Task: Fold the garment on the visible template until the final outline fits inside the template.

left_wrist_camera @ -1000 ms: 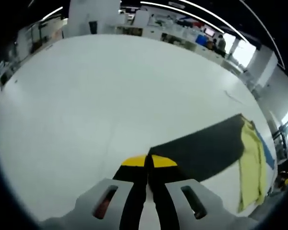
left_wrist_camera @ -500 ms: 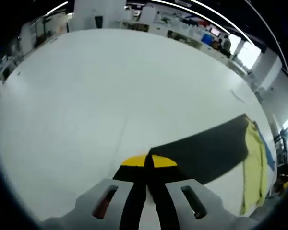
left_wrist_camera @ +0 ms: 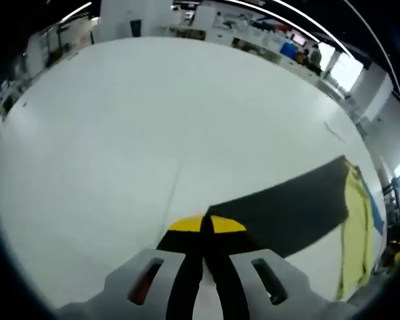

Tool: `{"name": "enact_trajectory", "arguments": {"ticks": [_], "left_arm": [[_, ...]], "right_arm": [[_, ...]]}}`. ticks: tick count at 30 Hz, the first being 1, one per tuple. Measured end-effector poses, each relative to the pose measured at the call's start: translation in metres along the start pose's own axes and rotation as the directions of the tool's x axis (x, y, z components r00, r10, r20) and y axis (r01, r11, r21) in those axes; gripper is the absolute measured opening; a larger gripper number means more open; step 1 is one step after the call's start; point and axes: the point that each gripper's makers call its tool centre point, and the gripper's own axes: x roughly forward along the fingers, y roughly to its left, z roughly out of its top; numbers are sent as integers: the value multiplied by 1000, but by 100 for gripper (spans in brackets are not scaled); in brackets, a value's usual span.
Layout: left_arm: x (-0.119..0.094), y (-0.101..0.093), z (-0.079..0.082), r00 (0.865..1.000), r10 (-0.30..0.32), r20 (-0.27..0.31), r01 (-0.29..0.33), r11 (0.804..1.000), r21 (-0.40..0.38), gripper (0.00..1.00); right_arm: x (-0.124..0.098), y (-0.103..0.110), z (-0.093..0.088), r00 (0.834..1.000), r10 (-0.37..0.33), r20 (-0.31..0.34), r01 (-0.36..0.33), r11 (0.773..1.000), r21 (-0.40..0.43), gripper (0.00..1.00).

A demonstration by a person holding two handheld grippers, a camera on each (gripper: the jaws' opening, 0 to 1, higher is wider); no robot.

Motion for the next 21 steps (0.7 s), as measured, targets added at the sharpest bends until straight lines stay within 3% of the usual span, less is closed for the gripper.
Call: {"name": "enact_trajectory", "arguments": {"ticks": [21], "left_arm": [[-5, 5, 1, 1000, 9, 11, -8, 1000, -29, 0]], "right_arm": [[1, 4, 1, 1000, 11, -1, -11, 1000, -7, 96]]}}
